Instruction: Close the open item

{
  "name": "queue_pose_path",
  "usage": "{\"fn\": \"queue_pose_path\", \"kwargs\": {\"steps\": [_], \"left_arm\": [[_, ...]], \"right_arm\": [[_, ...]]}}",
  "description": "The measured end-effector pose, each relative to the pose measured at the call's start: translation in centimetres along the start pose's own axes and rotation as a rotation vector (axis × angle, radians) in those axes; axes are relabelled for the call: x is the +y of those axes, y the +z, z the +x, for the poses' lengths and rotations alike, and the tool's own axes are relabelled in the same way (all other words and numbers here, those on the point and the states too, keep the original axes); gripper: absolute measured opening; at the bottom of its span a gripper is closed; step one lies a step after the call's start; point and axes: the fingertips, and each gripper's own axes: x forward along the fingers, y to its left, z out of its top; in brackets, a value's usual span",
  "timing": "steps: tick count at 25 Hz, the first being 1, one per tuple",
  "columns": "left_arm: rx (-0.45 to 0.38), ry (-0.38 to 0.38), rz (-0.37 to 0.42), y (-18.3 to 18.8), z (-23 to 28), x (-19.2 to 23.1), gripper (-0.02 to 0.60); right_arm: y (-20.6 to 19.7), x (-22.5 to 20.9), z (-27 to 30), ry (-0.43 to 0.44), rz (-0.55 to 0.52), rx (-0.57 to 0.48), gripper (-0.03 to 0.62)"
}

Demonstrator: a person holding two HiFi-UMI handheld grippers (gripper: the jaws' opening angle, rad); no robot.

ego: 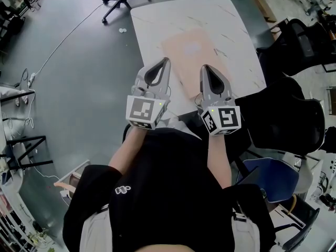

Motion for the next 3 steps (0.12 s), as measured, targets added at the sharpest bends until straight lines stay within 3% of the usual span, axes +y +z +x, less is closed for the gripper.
{"fn": "queue_pose_path", "kwargs": {"steps": [3], "left_arm": [[-0.010,-0.002,0.007,-0.17,0.12,-0.05,-0.003]], "right_arm": [[0.09,-0.16,0.15,0.003,-0.004,-0.001,-0.002]]}}
